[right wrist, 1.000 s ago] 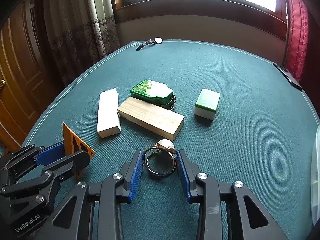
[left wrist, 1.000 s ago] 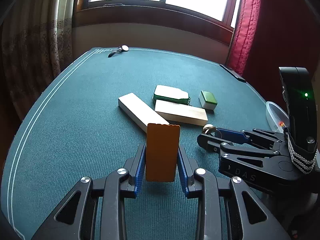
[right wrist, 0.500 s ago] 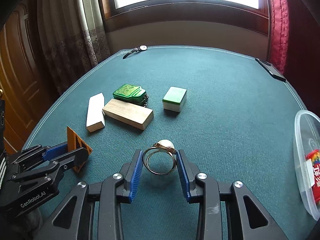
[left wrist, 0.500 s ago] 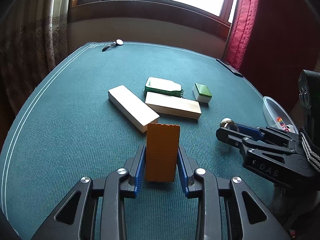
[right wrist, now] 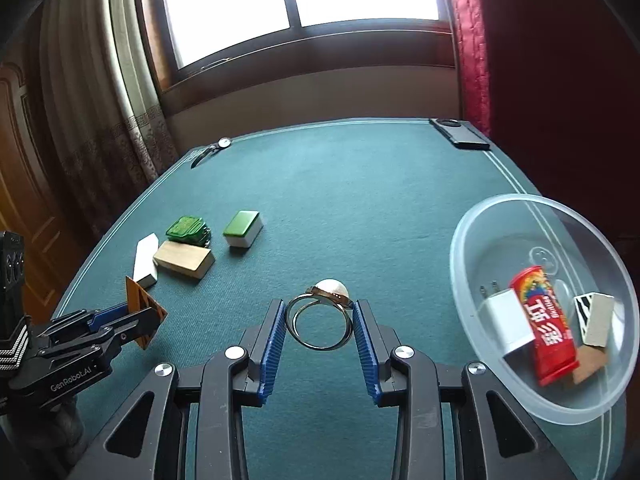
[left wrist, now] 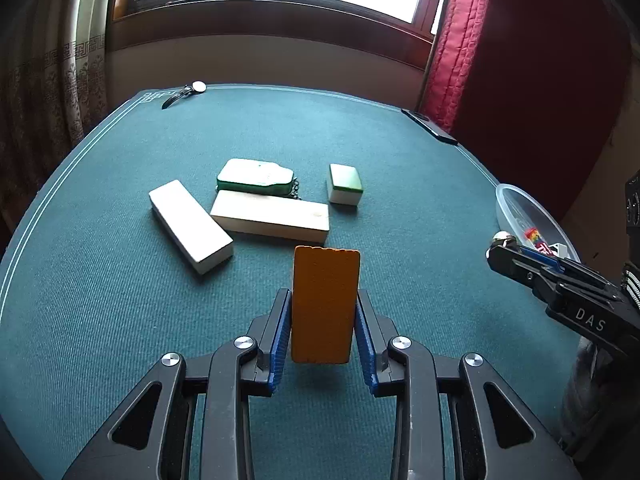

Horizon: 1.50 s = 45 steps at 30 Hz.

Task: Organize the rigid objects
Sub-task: 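Carry the orange tag and key ring over the clear bowl with both tools, then open both tools to drop the orange tag and key ring into the bowl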

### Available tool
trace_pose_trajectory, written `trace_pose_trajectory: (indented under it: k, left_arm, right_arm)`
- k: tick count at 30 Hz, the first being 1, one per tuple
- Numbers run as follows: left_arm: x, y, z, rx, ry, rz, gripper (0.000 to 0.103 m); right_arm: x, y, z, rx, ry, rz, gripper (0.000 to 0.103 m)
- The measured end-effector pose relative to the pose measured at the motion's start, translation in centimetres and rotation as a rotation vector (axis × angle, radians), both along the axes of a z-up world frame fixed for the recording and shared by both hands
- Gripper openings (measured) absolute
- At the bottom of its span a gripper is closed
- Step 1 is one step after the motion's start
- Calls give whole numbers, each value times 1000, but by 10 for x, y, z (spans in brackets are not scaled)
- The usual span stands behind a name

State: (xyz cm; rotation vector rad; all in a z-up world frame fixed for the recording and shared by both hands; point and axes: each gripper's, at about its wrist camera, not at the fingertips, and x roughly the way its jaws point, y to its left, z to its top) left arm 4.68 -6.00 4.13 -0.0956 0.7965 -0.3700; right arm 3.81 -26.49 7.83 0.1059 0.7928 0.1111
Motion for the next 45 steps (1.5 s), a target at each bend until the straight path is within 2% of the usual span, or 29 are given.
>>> trace_pose_trajectory:
  k: [8, 21, 25, 29, 35, 39, 45]
  left_arm:
    - [0, -38, 14, 2, -18, -65, 31]
    - [-1, -93, 37, -4, -54, -160, 31]
    - [-2, -109, 43, -9, -65, -191, 31]
    - [-3, -124, 48, -9, -73, -225, 31]
    - [0, -148, 50, -11, -68, -277, 31]
    - [5, -166, 51, -14, -59, -304, 31]
    - [12, -191, 51, -19, -53, -344, 31]
  right_arm:
    - [-11, -61, 8, -4, -33, -146, 37]
    - [-21, -136, 14, -1, -93, -366, 37]
    - [-23, -144, 10, -3, -86, -390, 38]
    - [-31, -150, 9, -11, -99, -411, 47]
    - [-41, -160, 9, -22, -116, -458, 49]
    - [-47, -165, 8, -33, -133, -490, 59]
    - [-52, -170, 7, -37, -142, -514, 60]
